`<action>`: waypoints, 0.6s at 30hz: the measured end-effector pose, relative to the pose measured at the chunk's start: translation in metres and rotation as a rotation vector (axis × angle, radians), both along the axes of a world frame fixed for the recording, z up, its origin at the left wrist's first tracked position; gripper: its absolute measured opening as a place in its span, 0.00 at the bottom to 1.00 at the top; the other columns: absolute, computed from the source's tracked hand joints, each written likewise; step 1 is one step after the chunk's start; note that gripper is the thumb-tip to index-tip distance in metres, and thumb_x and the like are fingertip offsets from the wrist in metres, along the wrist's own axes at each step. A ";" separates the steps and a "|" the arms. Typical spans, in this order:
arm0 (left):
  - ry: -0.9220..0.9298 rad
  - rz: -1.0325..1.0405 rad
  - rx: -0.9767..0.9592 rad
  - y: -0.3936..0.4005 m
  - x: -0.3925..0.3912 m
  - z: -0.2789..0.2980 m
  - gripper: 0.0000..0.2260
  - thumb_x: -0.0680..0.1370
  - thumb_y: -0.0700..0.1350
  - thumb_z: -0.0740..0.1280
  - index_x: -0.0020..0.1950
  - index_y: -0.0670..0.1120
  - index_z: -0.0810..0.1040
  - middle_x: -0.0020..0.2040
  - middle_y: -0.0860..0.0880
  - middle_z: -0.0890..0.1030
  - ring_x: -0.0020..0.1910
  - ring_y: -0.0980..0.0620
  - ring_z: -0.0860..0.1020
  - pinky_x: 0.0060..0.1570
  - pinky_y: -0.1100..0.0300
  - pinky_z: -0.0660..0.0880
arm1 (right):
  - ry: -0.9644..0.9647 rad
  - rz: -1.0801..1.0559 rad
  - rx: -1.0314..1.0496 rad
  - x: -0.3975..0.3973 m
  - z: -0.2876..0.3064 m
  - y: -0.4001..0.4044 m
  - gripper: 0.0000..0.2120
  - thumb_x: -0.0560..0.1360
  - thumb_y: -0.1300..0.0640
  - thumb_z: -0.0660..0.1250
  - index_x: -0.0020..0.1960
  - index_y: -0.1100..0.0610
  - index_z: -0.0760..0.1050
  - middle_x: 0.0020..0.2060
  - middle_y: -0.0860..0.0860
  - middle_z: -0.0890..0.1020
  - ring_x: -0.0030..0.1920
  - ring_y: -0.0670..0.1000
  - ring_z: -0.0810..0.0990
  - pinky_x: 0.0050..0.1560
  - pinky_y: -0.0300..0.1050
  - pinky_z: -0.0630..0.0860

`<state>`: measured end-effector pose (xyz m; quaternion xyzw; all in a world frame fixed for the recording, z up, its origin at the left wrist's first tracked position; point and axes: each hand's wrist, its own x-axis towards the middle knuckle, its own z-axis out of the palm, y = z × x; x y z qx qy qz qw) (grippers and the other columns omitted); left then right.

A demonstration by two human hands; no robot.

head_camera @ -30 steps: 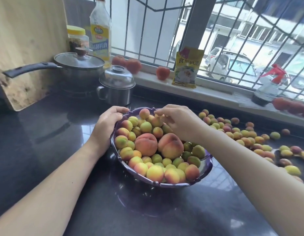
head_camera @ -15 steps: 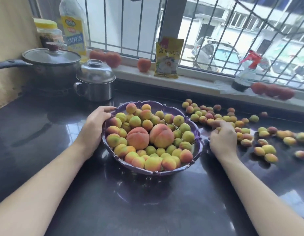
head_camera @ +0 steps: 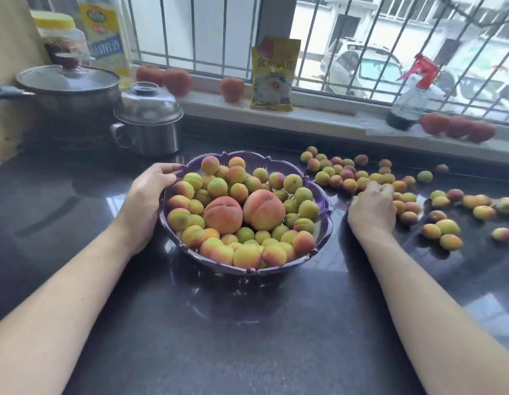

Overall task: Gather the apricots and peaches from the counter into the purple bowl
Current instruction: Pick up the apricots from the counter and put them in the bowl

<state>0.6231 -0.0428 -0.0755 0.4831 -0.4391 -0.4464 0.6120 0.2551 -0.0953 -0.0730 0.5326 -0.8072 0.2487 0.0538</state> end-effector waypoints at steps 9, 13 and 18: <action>-0.051 0.013 0.033 0.000 0.001 0.000 0.12 0.85 0.39 0.59 0.61 0.44 0.81 0.48 0.49 0.87 0.45 0.55 0.84 0.46 0.60 0.82 | -0.312 0.118 -0.156 -0.008 0.003 0.007 0.17 0.80 0.54 0.68 0.66 0.60 0.77 0.58 0.60 0.82 0.58 0.60 0.79 0.52 0.42 0.68; -0.046 0.010 0.039 -0.001 0.002 0.001 0.12 0.84 0.39 0.59 0.59 0.44 0.82 0.47 0.49 0.87 0.45 0.54 0.84 0.47 0.59 0.82 | -0.458 0.152 -0.167 -0.009 0.006 0.009 0.19 0.80 0.54 0.69 0.68 0.59 0.76 0.60 0.58 0.81 0.57 0.55 0.79 0.52 0.40 0.71; -0.007 -0.005 0.034 0.001 0.001 0.001 0.11 0.82 0.43 0.62 0.57 0.46 0.83 0.46 0.49 0.88 0.45 0.53 0.85 0.48 0.55 0.81 | -0.533 0.420 -0.339 0.014 0.045 0.018 0.16 0.79 0.55 0.71 0.65 0.58 0.79 0.55 0.52 0.83 0.52 0.48 0.81 0.42 0.27 0.74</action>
